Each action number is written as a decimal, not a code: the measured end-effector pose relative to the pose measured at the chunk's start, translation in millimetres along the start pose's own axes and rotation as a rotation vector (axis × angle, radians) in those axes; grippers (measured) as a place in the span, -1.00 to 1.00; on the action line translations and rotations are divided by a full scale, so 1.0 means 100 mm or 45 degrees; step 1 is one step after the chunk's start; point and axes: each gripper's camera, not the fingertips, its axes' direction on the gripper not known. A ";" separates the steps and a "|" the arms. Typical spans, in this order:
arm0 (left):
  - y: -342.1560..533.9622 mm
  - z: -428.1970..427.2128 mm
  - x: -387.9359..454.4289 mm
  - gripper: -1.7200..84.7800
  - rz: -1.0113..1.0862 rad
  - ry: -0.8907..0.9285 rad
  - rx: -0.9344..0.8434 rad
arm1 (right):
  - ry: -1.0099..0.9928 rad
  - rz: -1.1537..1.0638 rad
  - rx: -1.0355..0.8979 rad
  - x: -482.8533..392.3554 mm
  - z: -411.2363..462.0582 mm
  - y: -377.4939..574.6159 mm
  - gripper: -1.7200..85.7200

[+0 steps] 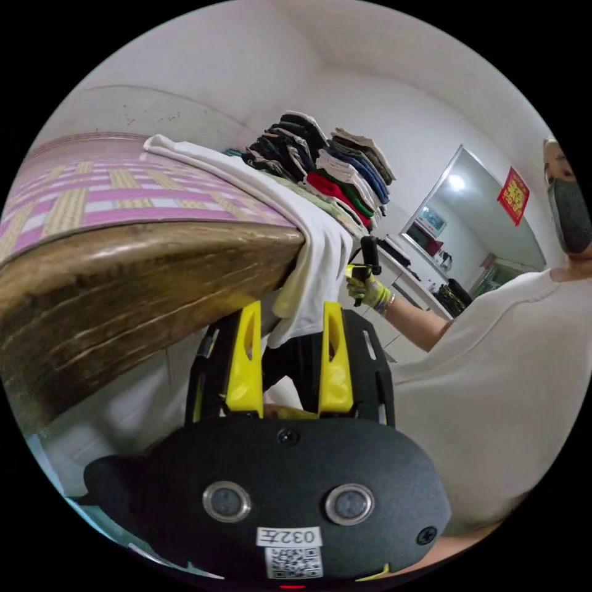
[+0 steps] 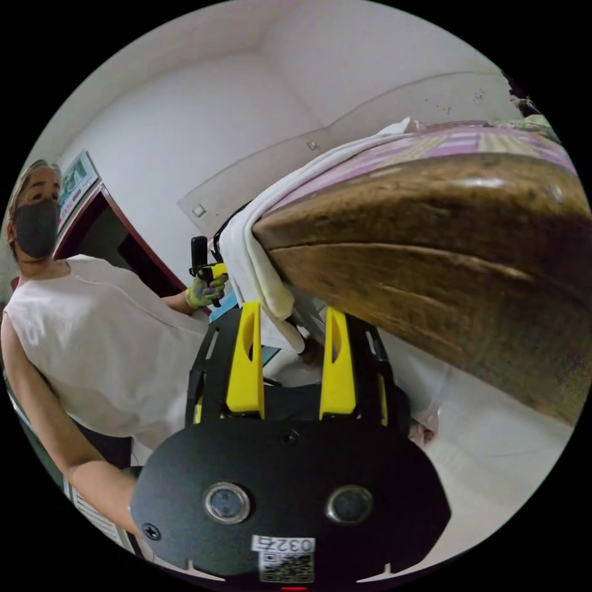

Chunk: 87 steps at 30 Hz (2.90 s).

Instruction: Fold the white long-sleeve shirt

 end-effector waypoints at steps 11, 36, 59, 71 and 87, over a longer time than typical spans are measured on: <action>-0.15 0.49 -0.21 -0.90 0.125 0.090 -0.050 | -0.120 -0.113 0.065 0.01 -0.14 -0.06 -0.67; 0.31 -0.57 0.01 -0.92 0.187 0.359 -0.082 | -0.214 0.004 -0.164 -1.36 -0.27 -0.12 -0.84; -1.07 -1.11 -0.44 -1.00 0.148 0.711 0.100 | -0.504 0.076 0.151 -0.67 -1.29 -1.35 -0.98; -0.01 -0.48 -0.49 -1.00 0.056 0.480 -0.118 | -0.592 0.421 0.364 -0.24 -0.37 0.16 -0.97; 0.21 0.00 -0.74 -0.86 0.030 -0.041 -0.177 | 0.213 0.001 0.123 -0.02 0.26 0.09 -0.55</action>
